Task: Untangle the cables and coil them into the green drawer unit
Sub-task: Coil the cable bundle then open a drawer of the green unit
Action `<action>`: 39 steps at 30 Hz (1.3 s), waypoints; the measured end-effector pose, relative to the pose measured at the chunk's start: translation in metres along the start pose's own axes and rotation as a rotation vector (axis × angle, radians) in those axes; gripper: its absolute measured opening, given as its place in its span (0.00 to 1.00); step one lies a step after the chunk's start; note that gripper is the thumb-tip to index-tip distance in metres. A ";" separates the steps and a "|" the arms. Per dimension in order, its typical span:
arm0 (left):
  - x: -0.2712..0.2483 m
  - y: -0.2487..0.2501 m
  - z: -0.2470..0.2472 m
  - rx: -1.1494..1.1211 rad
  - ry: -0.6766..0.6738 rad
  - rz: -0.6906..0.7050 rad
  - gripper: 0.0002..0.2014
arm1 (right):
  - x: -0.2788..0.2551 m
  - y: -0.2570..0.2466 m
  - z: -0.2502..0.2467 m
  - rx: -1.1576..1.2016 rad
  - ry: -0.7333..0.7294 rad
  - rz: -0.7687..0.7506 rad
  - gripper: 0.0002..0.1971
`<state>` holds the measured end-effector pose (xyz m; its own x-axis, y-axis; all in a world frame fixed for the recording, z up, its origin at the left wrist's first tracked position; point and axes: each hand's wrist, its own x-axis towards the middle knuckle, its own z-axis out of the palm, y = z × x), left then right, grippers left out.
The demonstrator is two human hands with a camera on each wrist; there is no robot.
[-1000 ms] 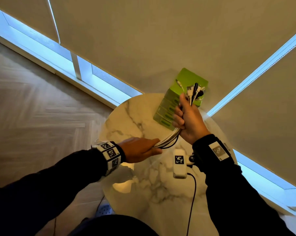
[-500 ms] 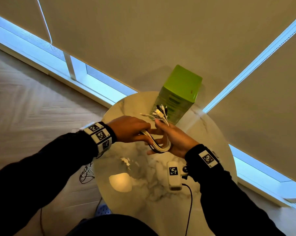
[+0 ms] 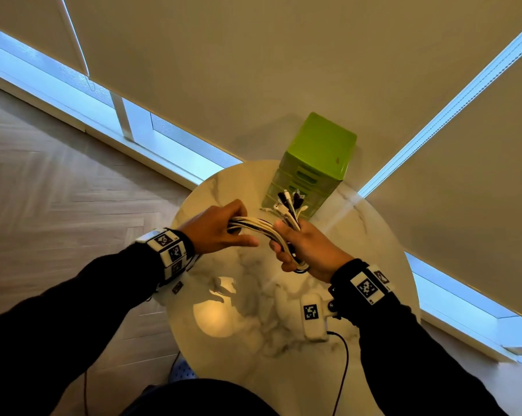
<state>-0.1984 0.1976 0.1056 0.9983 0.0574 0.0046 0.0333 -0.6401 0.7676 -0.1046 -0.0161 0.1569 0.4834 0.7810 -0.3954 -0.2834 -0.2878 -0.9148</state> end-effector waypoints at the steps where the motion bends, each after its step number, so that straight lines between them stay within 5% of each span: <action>1: -0.004 -0.007 0.002 0.008 -0.029 -0.004 0.22 | 0.000 -0.001 -0.003 0.011 0.009 -0.010 0.13; 4: -0.013 -0.020 0.010 -0.114 -0.004 -0.086 0.12 | -0.002 -0.002 -0.006 0.044 0.015 -0.031 0.12; 7: -0.010 -0.009 0.012 -0.480 0.075 -0.280 0.12 | -0.004 -0.001 0.003 0.000 0.011 -0.067 0.04; 9: -0.004 0.006 0.009 -0.694 0.056 -0.375 0.12 | -0.003 0.004 0.014 -0.015 0.020 -0.082 0.07; 14: 0.010 0.038 0.003 -1.111 0.061 -0.336 0.16 | 0.003 0.025 0.038 0.020 0.054 -0.061 0.09; 17: 0.016 0.045 0.009 -1.233 0.144 -0.399 0.15 | 0.005 0.034 0.044 -0.163 0.137 -0.085 0.15; 21: 0.022 0.048 0.021 -1.294 0.219 -0.467 0.17 | 0.009 0.044 0.041 -0.326 0.187 -0.126 0.23; 25: 0.023 0.061 0.029 -1.404 0.260 -0.446 0.19 | 0.016 0.046 0.043 -0.365 0.233 -0.053 0.10; 30: 0.024 0.065 0.028 -1.421 0.286 -0.411 0.19 | 0.024 0.040 0.047 -0.332 0.280 -0.002 0.16; 33: 0.026 0.064 0.023 -1.458 0.258 -0.394 0.19 | 0.022 0.033 0.043 -0.258 0.238 0.025 0.10; 39: 0.024 0.053 0.015 -1.082 0.168 -0.320 0.18 | 0.019 0.035 0.042 -0.076 0.188 0.057 0.08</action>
<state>-0.1718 0.1535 0.1365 0.9297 0.2529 -0.2680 0.1464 0.4138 0.8985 -0.1401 0.0114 0.1209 0.6162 0.6475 -0.4483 -0.2545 -0.3750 -0.8914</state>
